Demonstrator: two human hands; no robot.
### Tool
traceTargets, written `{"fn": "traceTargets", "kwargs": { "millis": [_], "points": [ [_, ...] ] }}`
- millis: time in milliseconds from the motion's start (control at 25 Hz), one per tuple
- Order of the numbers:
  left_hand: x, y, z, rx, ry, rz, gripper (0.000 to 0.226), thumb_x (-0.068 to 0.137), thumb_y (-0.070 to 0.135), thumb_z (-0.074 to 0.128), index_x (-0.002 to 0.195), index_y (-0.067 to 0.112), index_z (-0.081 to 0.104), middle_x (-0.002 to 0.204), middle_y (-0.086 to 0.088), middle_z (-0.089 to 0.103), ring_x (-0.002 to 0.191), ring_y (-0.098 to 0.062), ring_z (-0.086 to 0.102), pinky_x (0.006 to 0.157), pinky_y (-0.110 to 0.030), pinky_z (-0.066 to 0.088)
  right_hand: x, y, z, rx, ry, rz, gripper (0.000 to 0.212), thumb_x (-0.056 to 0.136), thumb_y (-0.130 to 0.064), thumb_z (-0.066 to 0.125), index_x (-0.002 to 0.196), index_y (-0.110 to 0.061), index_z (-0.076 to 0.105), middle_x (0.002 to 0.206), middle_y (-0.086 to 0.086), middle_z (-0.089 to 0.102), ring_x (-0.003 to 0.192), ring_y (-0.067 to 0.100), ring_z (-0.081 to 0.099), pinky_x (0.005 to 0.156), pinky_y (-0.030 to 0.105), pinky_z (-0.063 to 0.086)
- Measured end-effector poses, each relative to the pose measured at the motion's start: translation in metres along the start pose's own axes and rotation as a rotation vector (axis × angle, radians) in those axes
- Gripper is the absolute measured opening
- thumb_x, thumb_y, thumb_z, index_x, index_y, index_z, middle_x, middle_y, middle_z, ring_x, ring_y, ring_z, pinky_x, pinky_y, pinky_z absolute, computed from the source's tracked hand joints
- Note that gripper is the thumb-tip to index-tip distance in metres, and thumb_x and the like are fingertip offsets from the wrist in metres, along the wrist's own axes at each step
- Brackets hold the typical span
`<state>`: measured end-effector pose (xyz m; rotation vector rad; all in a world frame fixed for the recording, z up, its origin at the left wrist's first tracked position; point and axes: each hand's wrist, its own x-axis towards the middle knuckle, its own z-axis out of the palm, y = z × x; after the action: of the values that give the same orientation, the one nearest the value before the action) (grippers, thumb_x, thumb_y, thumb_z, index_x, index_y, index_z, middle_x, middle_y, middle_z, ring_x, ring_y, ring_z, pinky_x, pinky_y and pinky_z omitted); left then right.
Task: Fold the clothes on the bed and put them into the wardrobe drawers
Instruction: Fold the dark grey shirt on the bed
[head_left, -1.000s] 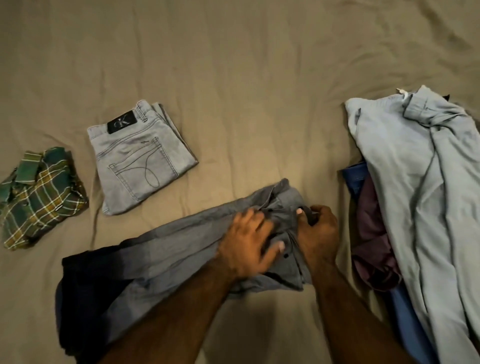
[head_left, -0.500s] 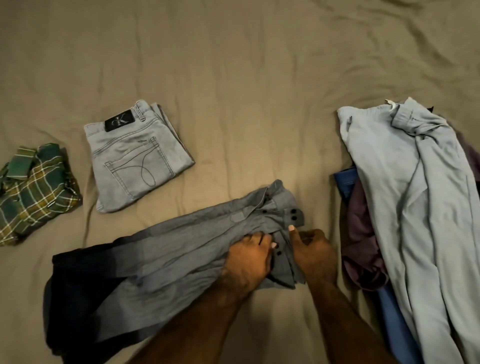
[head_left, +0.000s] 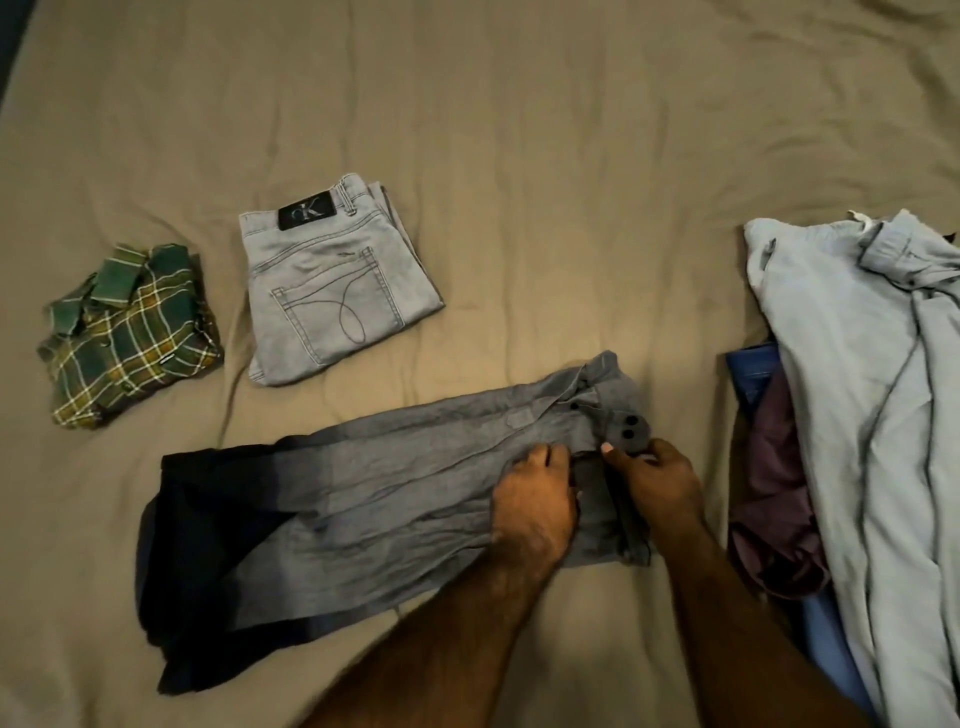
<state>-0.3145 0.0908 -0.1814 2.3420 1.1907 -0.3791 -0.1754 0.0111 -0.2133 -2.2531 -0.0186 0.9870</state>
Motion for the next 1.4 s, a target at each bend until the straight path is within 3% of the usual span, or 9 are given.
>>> {"fn": "traceTargets", "kwargs": {
  "millis": [200,360,440,560,760,920,1120,1240,1400],
  "points": [
    [0.000,0.003,0.011,-0.391,-0.013,-0.256,0.015,0.097,0.032,0.062,0.102,0.020,0.069,0.108,-0.009,0.073,0.103,-0.033,0.068,0.085,-0.037,0.054,-0.011,-0.004,-0.009,0.119,-0.162,-0.120,0.034,0.081,-0.030,0.087,0.103,-0.045,0.066,0.103,-0.003,0.078,0.096,0.023,0.076,0.089,0.048,0.064],
    [0.001,-0.018,-0.007,-1.220,-0.116,-0.556,0.076,0.082,0.093,0.042,0.101,0.024,0.068,0.100,-0.009,0.076,0.090,-0.031,0.073,0.074,-0.044,0.062,-0.031,-0.026,0.004,-0.030,-0.141,-0.368,0.035,0.090,-0.002,0.073,0.116,-0.025,0.069,0.103,-0.007,0.074,0.093,0.015,0.072,0.087,0.028,0.059],
    [-0.006,-0.040,-0.032,-1.541,-0.229,-0.602,0.095,0.076,0.099,0.038,0.119,0.019,0.066,0.104,-0.010,0.074,0.087,-0.030,0.071,0.071,-0.041,0.061,-0.059,-0.041,0.023,-0.099,-0.140,-0.469,0.036,0.089,0.001,0.072,0.118,-0.019,0.073,0.100,-0.007,0.073,0.082,0.004,0.067,0.081,0.010,0.053],
    [-0.037,-0.100,-0.066,-1.763,-0.273,-0.536,0.110,0.068,0.100,0.027,0.135,0.021,0.063,0.114,-0.018,0.074,0.091,-0.034,0.073,0.078,-0.043,0.059,-0.111,-0.056,0.068,-0.186,-0.169,-0.675,0.039,0.083,-0.003,0.069,0.119,-0.020,0.075,0.107,-0.003,0.076,0.095,0.008,0.069,0.092,0.021,0.054],
    [-0.090,-0.196,-0.064,-1.783,-0.200,-0.648,0.098,0.076,0.099,0.032,0.132,0.027,0.069,0.114,-0.014,0.077,0.081,-0.028,0.075,0.075,-0.040,0.058,-0.179,-0.052,0.132,-0.182,-0.520,-0.779,0.035,0.088,-0.015,0.072,0.123,-0.015,0.074,0.107,-0.005,0.076,0.094,0.000,0.070,0.090,0.010,0.050],
    [-0.099,-0.238,-0.059,-1.454,-0.030,-0.656,0.044,0.085,0.065,0.076,0.112,0.030,0.076,0.111,-0.003,0.079,0.099,-0.025,0.075,0.082,-0.042,0.062,-0.161,-0.035,0.143,-0.064,-0.016,-0.647,0.006,0.095,-0.023,0.072,0.099,-0.021,0.074,0.091,0.000,0.075,0.085,0.025,0.073,0.078,0.031,0.054],
    [-0.088,-0.234,-0.055,-1.292,0.171,-0.548,0.025,0.085,0.020,0.088,0.104,0.020,0.072,0.097,0.001,0.080,0.095,-0.020,0.077,0.077,-0.031,0.064,-0.132,-0.030,0.145,-0.339,0.160,-0.782,0.033,0.091,-0.021,0.073,0.121,-0.010,0.068,0.114,0.013,0.068,0.102,0.038,0.064,0.089,0.047,0.054],
    [-0.070,-0.223,-0.059,-1.493,0.149,-0.656,0.030,0.085,0.018,0.088,0.112,0.015,0.075,0.103,-0.005,0.081,0.095,-0.022,0.078,0.080,-0.034,0.065,-0.113,-0.083,0.156,-0.438,-0.020,-1.073,0.045,0.093,-0.037,0.062,0.134,-0.018,0.062,0.132,0.004,0.065,0.118,0.032,0.058,0.097,0.048,0.049],
    [-0.053,-0.205,-0.060,-1.363,0.270,-0.486,0.022,0.088,0.017,0.079,0.108,0.005,0.076,0.102,-0.009,0.079,0.099,-0.026,0.075,0.093,-0.049,0.062,-0.082,-0.104,0.180,-0.345,-0.173,-1.040,0.046,0.093,-0.039,0.062,0.135,-0.021,0.065,0.136,0.003,0.065,0.124,0.030,0.058,0.104,0.051,0.048]
  ]
}}
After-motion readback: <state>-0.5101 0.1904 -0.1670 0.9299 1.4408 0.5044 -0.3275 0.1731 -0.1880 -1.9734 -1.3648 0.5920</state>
